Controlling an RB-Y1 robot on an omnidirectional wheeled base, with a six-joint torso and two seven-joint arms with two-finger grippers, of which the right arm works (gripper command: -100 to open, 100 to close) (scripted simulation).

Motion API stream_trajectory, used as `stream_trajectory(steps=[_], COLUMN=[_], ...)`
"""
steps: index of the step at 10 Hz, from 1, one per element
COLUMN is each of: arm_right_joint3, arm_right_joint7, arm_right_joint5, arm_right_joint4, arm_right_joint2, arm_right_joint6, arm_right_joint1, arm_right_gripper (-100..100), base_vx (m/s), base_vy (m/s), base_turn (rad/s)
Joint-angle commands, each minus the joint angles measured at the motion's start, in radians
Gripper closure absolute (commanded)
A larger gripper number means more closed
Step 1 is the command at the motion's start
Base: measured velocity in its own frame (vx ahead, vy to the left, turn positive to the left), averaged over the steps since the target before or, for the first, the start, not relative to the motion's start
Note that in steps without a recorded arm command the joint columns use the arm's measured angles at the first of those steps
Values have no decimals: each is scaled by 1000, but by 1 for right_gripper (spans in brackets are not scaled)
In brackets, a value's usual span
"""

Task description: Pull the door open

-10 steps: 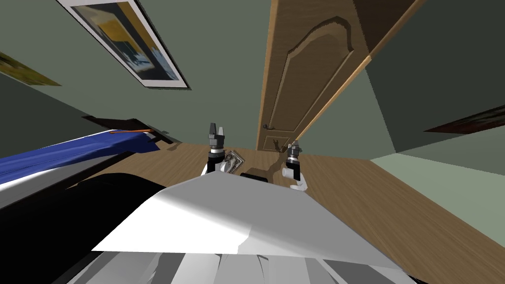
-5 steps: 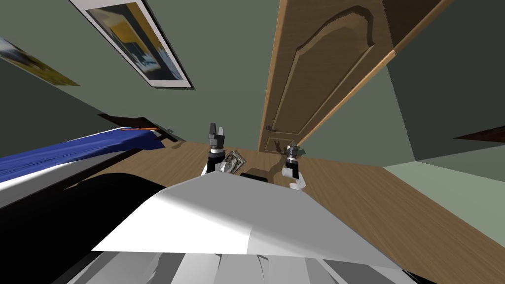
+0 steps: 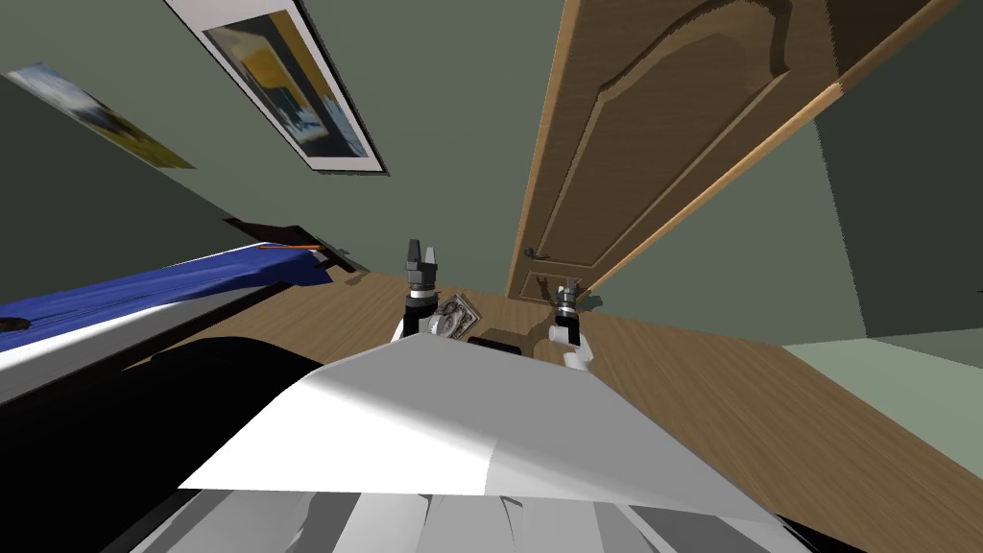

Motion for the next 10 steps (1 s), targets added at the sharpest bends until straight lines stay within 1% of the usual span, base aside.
stream_trajectory(steps=[1, 3, 4, 5, 6, 7, 8, 9, 10], arm_right_joint3=[-3, -13, -13, -18, -23, -23, -27, -27, -32], arm_right_joint7=[3, 4, 4, 5, 5, 5, 6, 6, 7], arm_right_joint5=[0, -2, -2, -4, -5, -5, -6, -6, -7], arm_right_joint4=[33, 107, 112, 150, 177, 187, 217, 224, 260], arm_right_joint2=[1, -7, -7, -10, -14, -14, -17, -17, -20], arm_right_joint6=[-5, -16, -16, -22, -27, -27, -33, -33, -38], arm_right_joint1=[-10, -44, -44, -60, -76, -76, -92, -92, -108], arm_right_gripper=[-100, -100, -100, -100, -100, -100, -100, -100, -100], base_vx=[82, 85, 73, 64, 86, 67, 55, 47, 58], base_vy=[16, 6, 10, 8, 6, 6, 12, 8, -4], base_turn=[-26, 98, 50, 77, 109, 46, 66, 37, 77])
